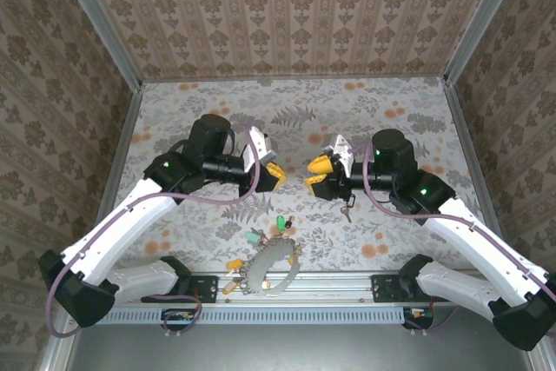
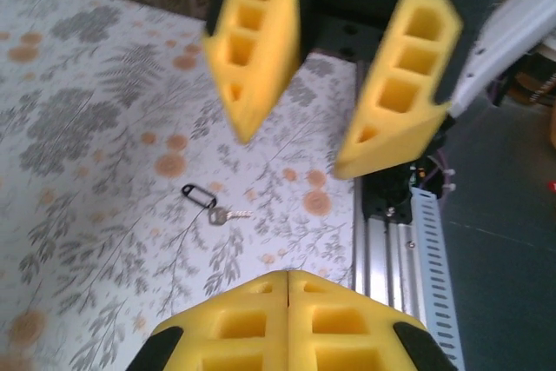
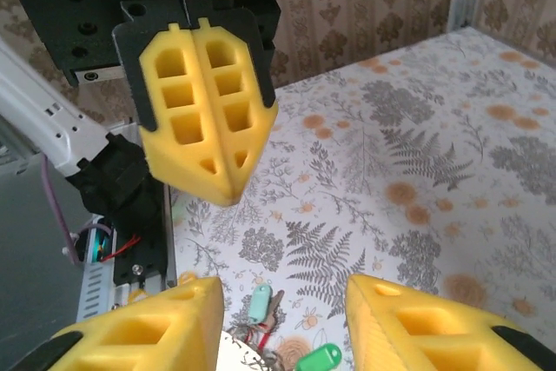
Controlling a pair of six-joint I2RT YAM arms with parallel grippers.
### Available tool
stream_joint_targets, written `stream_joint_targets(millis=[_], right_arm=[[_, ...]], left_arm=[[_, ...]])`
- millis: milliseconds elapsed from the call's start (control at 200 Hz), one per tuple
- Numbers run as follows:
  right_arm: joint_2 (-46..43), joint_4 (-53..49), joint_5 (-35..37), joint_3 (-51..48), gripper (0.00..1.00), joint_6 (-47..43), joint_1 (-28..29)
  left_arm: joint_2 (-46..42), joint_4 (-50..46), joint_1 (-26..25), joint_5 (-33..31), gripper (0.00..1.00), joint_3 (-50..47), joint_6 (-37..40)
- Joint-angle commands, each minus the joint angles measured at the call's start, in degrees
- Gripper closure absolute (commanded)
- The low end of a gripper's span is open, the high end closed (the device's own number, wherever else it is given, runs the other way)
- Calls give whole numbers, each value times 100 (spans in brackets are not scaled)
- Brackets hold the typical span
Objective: Put the keys on the keyring
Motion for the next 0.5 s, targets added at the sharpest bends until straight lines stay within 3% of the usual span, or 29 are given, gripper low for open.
stream_joint_targets(millis=[0,160,305,420,495], right_arm=[[3,42,401,-311,50,413,-49],[296,-110,1028,-588,39,648,-64],[425,265,1410,-1057,30,1165,-106],[509,339,1583,-1373,25,1606,-157],[546,256,1380,-1548,26,1902,-136]], left_arm=[[193,-213,212,-513,100,-130,-366],[446,-349,682,-769,96,-417,-1041],[645,-924,383,-1288,70,-664,-1200],[866,-964,-128,-1595,60,-925,-1480],[921,-770,-202,-1657,58,-1137,-1748]])
